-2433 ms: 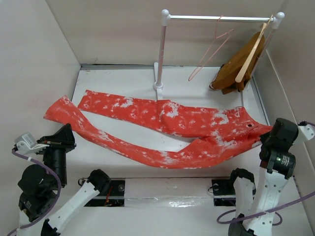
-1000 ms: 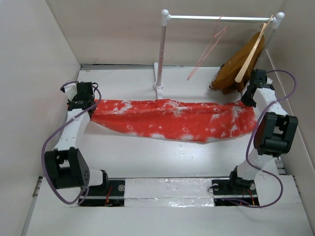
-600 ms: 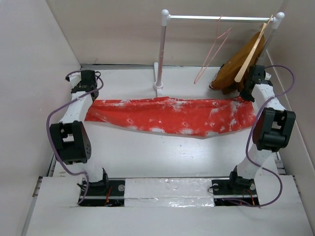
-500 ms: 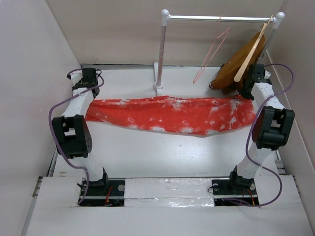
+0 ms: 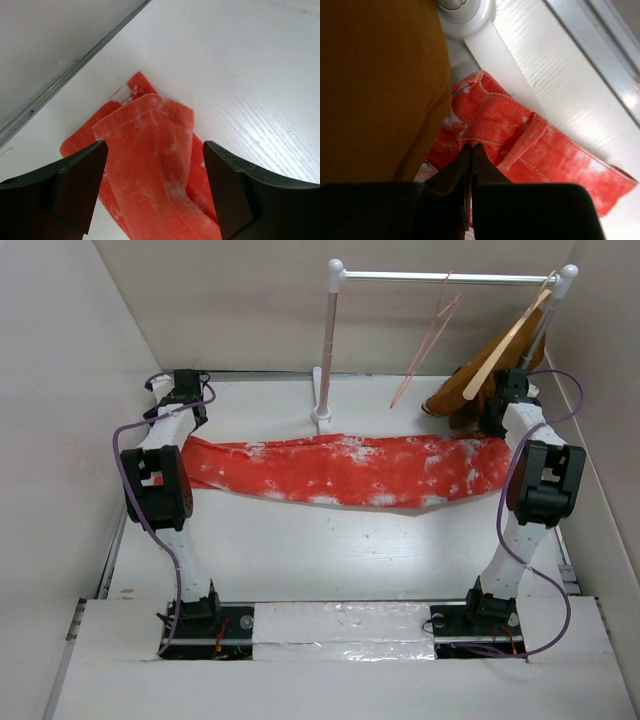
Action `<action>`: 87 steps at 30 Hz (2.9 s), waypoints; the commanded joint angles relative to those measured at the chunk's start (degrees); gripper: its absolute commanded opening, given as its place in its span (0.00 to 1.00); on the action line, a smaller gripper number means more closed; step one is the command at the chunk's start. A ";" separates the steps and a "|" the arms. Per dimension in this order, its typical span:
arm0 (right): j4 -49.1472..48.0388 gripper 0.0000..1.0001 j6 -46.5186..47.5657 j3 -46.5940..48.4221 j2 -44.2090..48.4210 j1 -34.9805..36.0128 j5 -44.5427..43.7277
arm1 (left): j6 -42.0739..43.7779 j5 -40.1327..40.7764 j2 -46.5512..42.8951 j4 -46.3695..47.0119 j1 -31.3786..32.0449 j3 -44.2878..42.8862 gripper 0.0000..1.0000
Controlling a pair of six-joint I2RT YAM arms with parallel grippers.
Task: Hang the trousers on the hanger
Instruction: Fold the trousers at the center of the board.
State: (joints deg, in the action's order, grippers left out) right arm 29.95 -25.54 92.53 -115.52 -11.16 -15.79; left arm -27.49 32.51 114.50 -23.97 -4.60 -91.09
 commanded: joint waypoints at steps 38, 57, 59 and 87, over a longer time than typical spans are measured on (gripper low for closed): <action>-38.75 0.06 -1.11 -63.00 63.92 5.42 37.77 | -8.99 -25.92 -13.43 18.17 -14.03 23.60 0.48; -43.49 0.13 0.84 -64.49 62.26 18.97 32.49 | -10.22 -21.17 -8.15 18.16 -14.03 22.01 0.15; -43.84 0.13 1.19 -64.41 62.09 19.68 31.97 | -10.39 -20.47 -9.03 17.99 -14.03 22.01 0.08; -45.25 0.16 3.48 -62.03 54.97 24.78 34.07 | -12.85 -8.34 -22.91 15.79 -15.26 31.06 0.43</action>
State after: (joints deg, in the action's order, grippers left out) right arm -12.43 -23.53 28.32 -60.99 13.19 17.78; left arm -39.29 21.41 95.68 -9.50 -18.61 -59.83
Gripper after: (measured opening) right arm 0.154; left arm 0.397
